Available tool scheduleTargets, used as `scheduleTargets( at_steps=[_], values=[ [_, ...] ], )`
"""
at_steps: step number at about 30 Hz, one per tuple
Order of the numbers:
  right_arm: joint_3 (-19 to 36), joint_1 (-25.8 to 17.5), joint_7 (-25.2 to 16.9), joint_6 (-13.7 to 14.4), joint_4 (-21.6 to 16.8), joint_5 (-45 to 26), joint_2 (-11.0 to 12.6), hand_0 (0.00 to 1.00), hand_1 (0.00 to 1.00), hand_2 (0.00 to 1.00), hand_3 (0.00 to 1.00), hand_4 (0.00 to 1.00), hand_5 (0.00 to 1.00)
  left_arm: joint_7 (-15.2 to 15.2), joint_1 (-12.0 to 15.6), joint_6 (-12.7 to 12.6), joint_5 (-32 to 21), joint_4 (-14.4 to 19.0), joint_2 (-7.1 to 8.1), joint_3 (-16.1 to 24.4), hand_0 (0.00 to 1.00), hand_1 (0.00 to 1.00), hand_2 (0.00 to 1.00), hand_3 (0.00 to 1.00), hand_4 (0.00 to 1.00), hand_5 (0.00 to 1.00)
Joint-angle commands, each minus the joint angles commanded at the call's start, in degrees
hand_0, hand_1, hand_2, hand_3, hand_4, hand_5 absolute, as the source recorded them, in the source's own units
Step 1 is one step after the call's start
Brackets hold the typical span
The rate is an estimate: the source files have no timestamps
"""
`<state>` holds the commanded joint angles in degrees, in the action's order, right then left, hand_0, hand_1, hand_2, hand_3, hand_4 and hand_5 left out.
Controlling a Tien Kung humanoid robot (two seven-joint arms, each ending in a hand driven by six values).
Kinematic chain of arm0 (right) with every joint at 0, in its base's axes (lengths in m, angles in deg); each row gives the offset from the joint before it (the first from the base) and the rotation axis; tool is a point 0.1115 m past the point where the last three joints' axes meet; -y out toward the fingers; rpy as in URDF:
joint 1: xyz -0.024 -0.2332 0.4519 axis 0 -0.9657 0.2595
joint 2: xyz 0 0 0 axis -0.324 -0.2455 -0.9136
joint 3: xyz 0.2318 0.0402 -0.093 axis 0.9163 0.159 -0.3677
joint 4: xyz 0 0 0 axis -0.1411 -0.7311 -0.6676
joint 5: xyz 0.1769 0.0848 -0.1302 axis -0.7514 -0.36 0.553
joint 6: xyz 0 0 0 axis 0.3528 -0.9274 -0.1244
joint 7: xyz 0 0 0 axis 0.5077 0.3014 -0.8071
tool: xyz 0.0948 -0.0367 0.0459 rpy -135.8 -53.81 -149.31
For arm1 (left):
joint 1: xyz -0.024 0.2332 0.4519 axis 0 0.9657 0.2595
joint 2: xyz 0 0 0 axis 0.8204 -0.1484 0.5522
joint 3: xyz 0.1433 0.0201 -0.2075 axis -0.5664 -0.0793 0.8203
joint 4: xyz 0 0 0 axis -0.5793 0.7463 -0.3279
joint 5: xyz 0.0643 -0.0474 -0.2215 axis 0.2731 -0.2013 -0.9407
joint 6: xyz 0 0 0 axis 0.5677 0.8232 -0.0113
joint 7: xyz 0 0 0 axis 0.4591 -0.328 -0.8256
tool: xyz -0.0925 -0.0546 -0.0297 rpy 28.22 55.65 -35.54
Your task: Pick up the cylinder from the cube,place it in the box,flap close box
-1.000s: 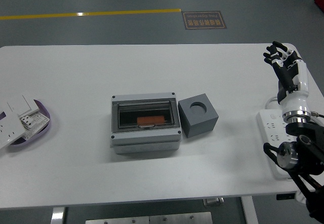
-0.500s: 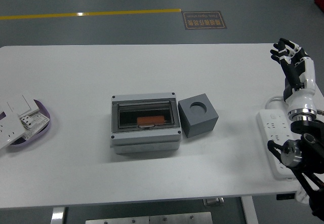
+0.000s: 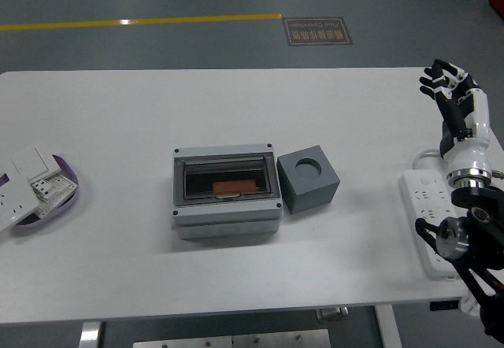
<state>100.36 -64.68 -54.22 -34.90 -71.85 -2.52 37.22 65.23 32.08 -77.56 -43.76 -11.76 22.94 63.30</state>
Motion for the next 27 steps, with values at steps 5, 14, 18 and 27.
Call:
scheduleTargets(
  at_steps=[5, 14, 18, 27],
  values=[
    [0.0, 0.0, 0.1, 0.1, 0.0, 0.2, 0.0, 0.706, 0.649, 0.639, 0.646, 0.784, 0.444, 0.0, 0.0, 0.0, 0.0, 0.0, 0.03, 0.0, 0.595, 0.619, 0.604, 0.622, 0.679, 0.227],
    [0.1, -0.1, 0.1, 0.2, 0.0, 0.3, 0.0, 0.702, 0.647, 0.637, 0.644, 0.780, 0.430, 0.0, -0.1, 0.1, -0.1, 0.0, -0.02, -0.2, 0.595, 0.619, 0.605, 0.623, 0.679, 0.224],
    [0.1, -0.1, 0.2, 0.3, 0.0, 0.4, -0.1, 0.702, 0.647, 0.637, 0.644, 0.780, 0.430, 0.0, -0.2, 0.1, -0.2, 0.0, -0.02, -0.3, 0.595, 0.619, 0.605, 0.623, 0.679, 0.224],
    [0.1, -0.1, 0.4, 0.4, 0.0, 0.8, -0.1, 0.702, 0.646, 0.636, 0.644, 0.778, 0.425, 0.1, -0.2, 0.1, -0.4, 0.0, -0.02, -0.6, 0.595, 0.619, 0.605, 0.623, 0.679, 0.224]
  ],
)
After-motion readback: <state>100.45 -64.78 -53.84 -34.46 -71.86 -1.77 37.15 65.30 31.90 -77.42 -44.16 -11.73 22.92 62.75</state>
